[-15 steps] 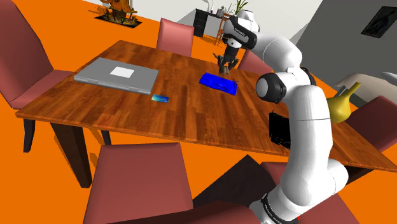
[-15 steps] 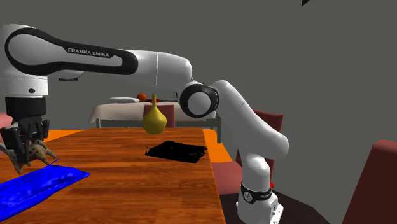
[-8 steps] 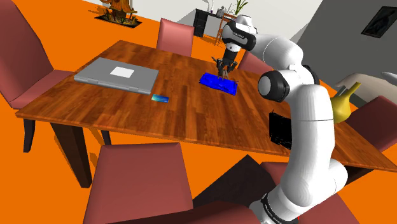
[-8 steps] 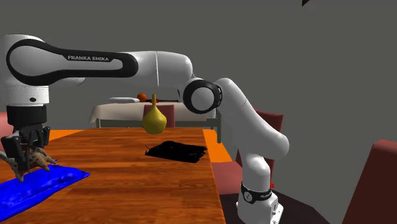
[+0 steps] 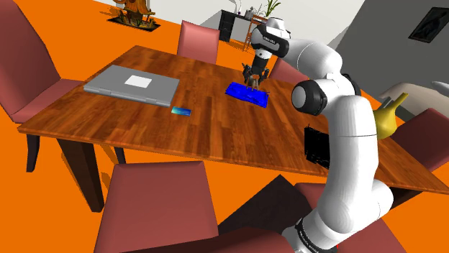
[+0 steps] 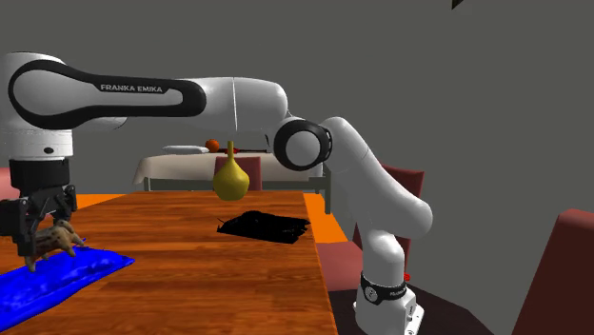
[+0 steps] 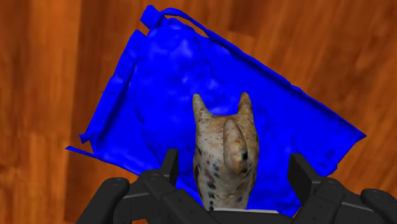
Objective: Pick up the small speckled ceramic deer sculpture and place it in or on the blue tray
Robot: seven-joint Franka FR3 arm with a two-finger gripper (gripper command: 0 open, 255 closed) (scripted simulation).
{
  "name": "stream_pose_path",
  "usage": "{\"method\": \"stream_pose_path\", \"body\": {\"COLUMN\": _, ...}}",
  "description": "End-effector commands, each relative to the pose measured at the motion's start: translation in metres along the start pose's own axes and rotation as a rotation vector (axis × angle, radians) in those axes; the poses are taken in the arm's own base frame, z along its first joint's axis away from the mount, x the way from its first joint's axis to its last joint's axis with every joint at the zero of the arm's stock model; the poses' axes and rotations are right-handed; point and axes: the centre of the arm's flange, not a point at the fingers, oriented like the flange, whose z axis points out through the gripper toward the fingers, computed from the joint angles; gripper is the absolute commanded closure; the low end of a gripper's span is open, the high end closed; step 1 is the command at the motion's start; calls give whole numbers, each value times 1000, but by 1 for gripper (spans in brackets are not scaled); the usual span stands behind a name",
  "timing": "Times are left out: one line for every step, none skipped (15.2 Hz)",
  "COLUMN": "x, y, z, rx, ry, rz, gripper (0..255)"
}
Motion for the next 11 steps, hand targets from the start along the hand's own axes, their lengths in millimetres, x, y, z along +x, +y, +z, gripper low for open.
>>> {"method": "stream_pose_path", "body": {"x": 0, "y": 0, "z": 0, "rx": 0, "ry": -1, "rz": 0, "gripper": 0}}
{"method": "stream_pose_path", "body": {"x": 0, "y": 0, "z": 0, "rx": 0, "ry": -1, "rz": 0, "gripper": 0}}
{"method": "stream_pose_path", "body": {"x": 0, "y": 0, "z": 1, "rx": 0, "ry": -1, "rz": 0, "gripper": 0}}
{"method": "stream_pose_path", "body": {"x": 0, "y": 0, "z": -12, "rx": 0, "ry": -1, "rz": 0, "gripper": 0}}
{"method": "stream_pose_path", "body": {"x": 0, "y": 0, "z": -25, "rx": 0, "ry": -1, "rz": 0, "gripper": 0}}
{"method": "stream_pose_path", "body": {"x": 0, "y": 0, "z": -38, "rx": 0, "ry": -1, "rz": 0, "gripper": 0}}
{"method": "stream_pose_path", "body": {"x": 0, "y": 0, "z": -49, "rx": 0, "ry": -1, "rz": 0, "gripper": 0}}
{"method": "stream_pose_path", "body": {"x": 0, "y": 0, "z": -49, "rx": 0, "ry": -1, "rz": 0, "gripper": 0}}
{"method": "stream_pose_path", "body": {"x": 0, "y": 0, "z": -49, "rx": 0, "ry": -1, "rz": 0, "gripper": 0}}
{"method": "stream_pose_path", "body": {"x": 0, "y": 0, "z": -49, "rx": 0, "ry": -1, "rz": 0, "gripper": 0}}
{"method": "stream_pose_path", "body": {"x": 0, "y": 0, "z": -49, "rx": 0, "ry": -1, "rz": 0, "gripper": 0}}
